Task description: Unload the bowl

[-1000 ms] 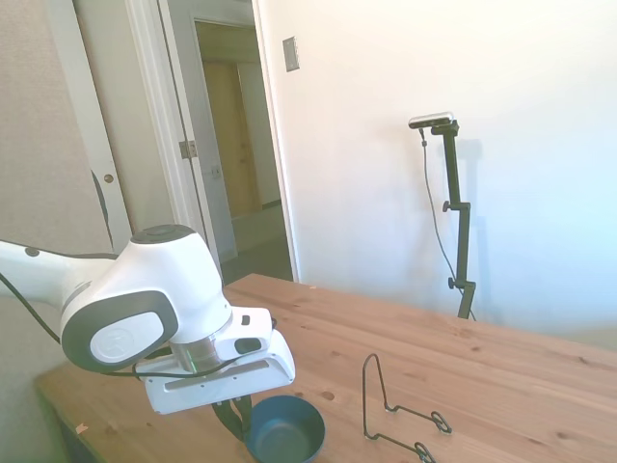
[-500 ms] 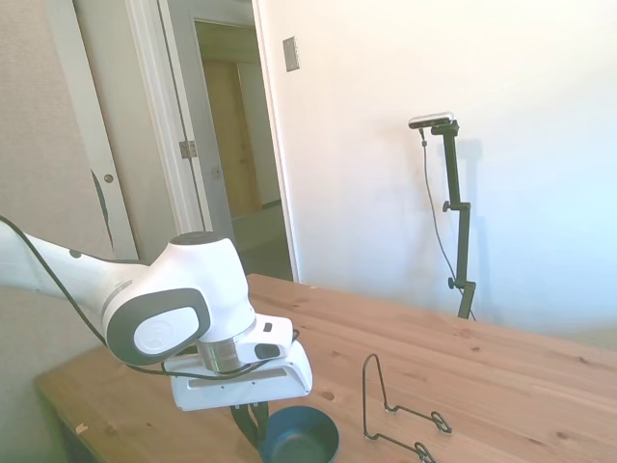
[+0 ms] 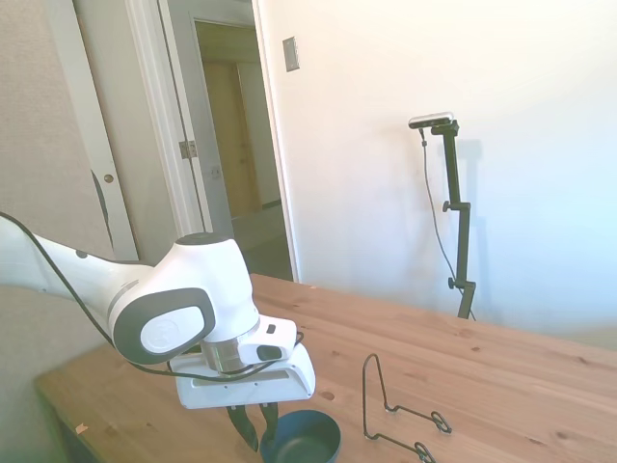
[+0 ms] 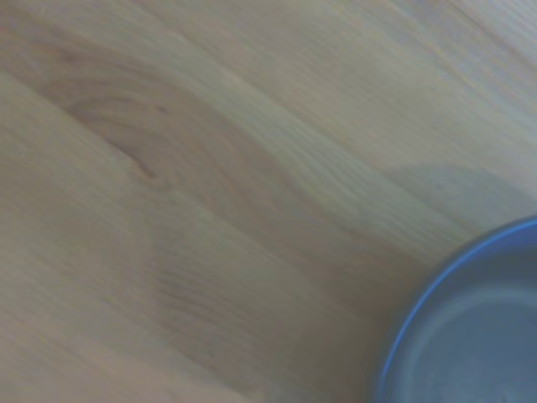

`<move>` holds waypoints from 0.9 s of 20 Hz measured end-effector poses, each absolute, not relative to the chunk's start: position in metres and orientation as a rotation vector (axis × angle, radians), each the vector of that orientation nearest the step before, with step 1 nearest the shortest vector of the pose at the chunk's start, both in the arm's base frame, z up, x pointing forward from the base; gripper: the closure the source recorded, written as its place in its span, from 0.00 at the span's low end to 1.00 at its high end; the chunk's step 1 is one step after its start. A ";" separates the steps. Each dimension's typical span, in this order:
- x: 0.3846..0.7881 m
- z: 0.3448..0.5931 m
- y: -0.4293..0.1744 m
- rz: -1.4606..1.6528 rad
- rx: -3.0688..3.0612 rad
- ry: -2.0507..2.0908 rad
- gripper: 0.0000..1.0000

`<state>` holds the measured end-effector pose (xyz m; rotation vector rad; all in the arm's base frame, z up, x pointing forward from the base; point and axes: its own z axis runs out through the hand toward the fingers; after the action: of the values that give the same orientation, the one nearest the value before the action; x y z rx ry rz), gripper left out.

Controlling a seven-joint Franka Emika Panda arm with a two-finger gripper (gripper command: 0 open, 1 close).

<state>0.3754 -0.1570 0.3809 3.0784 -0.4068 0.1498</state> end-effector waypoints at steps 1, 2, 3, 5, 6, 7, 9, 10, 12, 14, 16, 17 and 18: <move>0.376 0.383 -0.158 0.156 3.074 -0.435 0.00; 0.377 0.385 -0.158 0.160 3.071 -0.463 0.00; 0.378 0.387 -0.159 0.161 3.070 -0.495 0.00; 0.377 0.392 -0.159 0.159 3.067 -0.560 0.00; 0.376 0.394 -0.158 0.160 3.061 -0.613 0.00; 0.375 0.397 -0.157 0.160 3.051 -0.674 0.00; 0.371 0.405 -0.155 0.162 3.034 -0.774 0.00; 0.368 0.410 -0.154 0.166 3.029 -0.810 0.00; 0.363 0.421 -0.152 0.188 3.015 -0.892 0.00; 0.358 0.432 -0.149 0.208 2.997 -0.963 0.00; 0.354 0.440 -0.147 0.219 2.986 -1.023 0.00; 0.352 0.443 -0.146 0.224 2.982 -1.050 0.00; 0.350 0.446 -0.146 0.225 2.979 -1.072 0.00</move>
<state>0.3504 -0.1458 0.4460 2.9792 -1.0715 0.2247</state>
